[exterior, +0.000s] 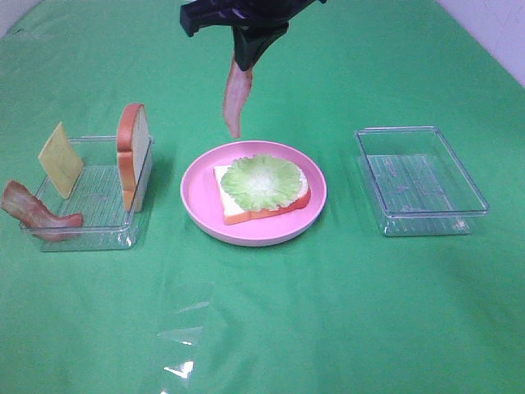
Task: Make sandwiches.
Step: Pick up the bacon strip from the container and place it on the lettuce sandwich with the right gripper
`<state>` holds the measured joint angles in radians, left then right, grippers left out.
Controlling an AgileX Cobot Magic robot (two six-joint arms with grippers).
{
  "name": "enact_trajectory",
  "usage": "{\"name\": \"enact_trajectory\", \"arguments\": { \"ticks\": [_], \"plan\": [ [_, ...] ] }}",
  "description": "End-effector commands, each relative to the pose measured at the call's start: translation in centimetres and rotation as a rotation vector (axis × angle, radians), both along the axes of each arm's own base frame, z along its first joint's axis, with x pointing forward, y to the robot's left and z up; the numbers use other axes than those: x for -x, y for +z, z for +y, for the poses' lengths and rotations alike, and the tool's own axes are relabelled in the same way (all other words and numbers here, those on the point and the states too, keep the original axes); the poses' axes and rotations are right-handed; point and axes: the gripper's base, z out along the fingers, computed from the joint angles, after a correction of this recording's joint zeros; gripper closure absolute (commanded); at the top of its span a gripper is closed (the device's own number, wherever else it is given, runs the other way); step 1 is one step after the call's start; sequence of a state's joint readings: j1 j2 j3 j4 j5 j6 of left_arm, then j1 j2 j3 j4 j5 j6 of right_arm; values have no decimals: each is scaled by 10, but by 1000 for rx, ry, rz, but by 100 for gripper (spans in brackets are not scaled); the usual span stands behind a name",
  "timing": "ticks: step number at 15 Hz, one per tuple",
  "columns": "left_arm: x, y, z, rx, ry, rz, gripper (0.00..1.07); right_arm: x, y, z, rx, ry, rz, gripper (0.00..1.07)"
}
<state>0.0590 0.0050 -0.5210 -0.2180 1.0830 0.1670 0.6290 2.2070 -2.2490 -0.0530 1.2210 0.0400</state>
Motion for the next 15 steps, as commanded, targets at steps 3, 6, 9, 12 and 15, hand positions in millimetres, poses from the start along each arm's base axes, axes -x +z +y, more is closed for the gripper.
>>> {"name": "enact_trajectory", "arguments": {
  "ticks": [3,6,9,12,15],
  "plan": [
    [0,0,0,5,5,3,7,24,-2,16,27,63,107,107],
    [0,0,0,5,5,3,7,25,-2,17,24,92,113,107],
    [0,0,0,5,5,3,7,25,-2,17,18,93,114,107],
    [0,0,0,5,5,3,7,24,-5,19,10,94,118,107],
    [0,0,0,5,5,3,7,20,-23,25,7,97,157,107]
  ]
}}
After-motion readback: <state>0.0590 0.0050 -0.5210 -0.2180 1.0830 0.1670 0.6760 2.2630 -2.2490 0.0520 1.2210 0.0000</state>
